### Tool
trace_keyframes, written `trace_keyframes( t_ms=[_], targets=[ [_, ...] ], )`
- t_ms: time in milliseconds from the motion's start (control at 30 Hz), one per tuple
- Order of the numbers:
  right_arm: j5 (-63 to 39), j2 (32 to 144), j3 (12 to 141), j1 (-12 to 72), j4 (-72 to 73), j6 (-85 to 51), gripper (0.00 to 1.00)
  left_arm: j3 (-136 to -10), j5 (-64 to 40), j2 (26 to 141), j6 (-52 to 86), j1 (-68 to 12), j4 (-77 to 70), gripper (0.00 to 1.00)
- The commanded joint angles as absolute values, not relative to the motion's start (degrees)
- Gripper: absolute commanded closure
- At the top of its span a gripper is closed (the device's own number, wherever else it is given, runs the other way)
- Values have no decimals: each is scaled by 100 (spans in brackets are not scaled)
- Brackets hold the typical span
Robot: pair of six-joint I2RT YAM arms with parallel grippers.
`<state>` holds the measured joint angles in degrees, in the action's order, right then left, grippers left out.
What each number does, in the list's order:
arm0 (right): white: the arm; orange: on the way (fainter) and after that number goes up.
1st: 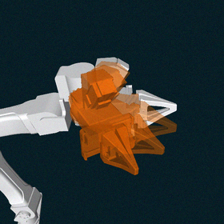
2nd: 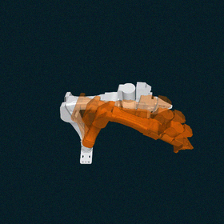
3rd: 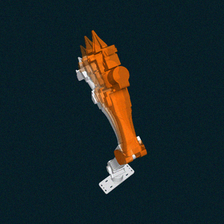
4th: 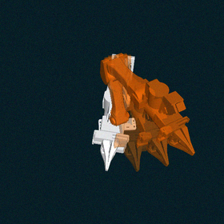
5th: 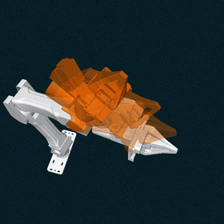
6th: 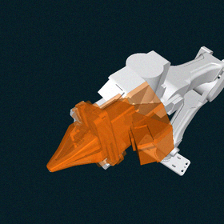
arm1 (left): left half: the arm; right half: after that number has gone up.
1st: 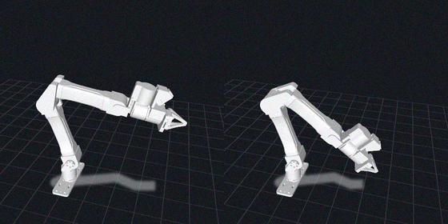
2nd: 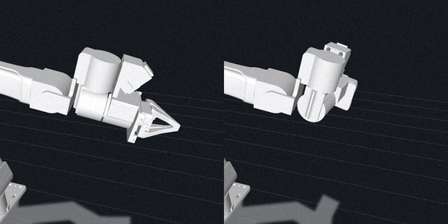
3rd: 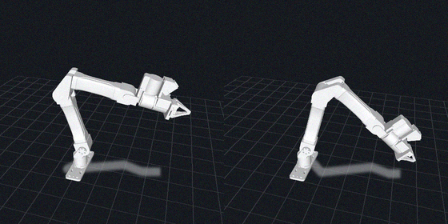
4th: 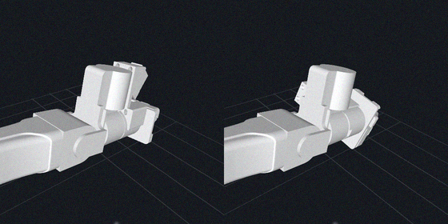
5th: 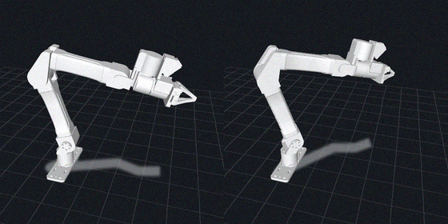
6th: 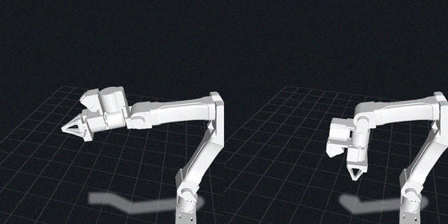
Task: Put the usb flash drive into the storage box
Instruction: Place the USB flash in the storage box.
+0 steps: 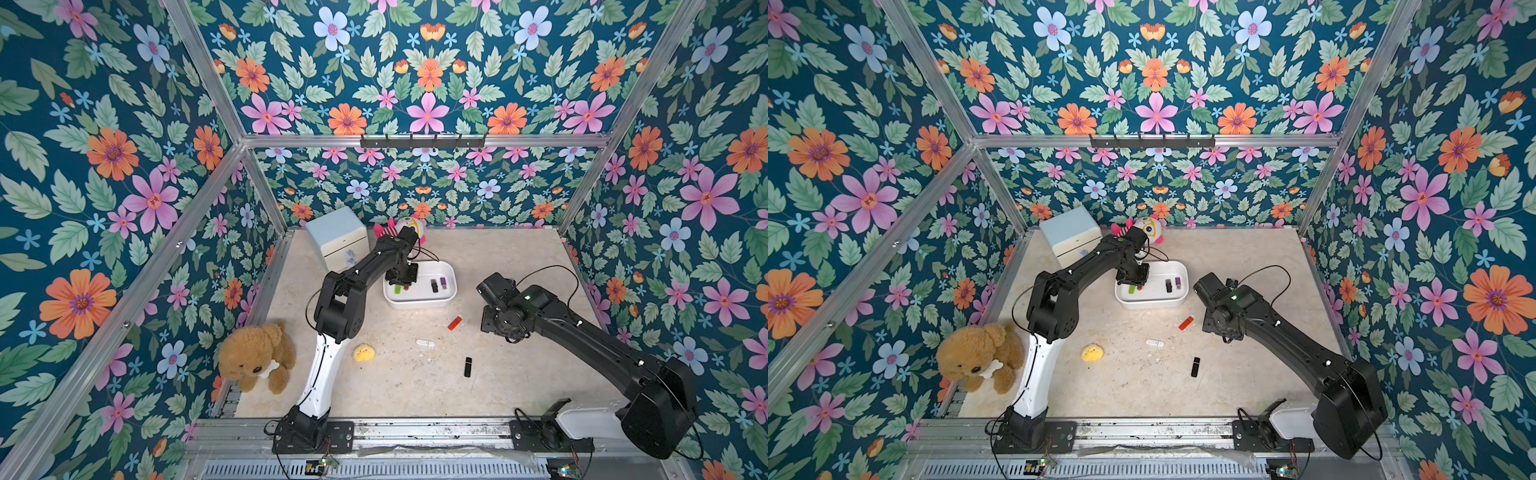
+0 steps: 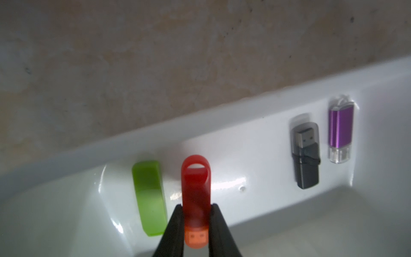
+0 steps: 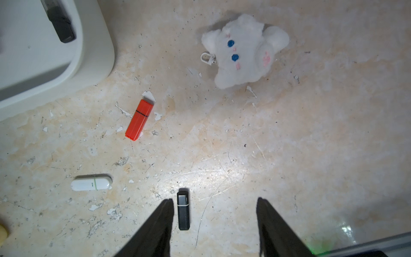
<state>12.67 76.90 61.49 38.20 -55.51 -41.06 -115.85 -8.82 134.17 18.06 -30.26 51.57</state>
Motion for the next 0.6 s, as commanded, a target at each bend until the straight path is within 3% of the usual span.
trace_keyframes(
  t_ms=[0, 333, 567],
  targets=[
    [1397, 7708, 6072, 3943, -5547, -4324, 37, -11541, -886, 13447, 1785, -3034, 5080, 100],
    [1294, 7685, 5890, 4268, -5431, -4522, 36, -11514, -826, 13578, 1841, -3051, 5002, 100],
    [1223, 7795, 5809, 4480, -5313, -4641, 36, -11471, -698, 13632, 1889, -3067, 5042, 79]
  ],
)
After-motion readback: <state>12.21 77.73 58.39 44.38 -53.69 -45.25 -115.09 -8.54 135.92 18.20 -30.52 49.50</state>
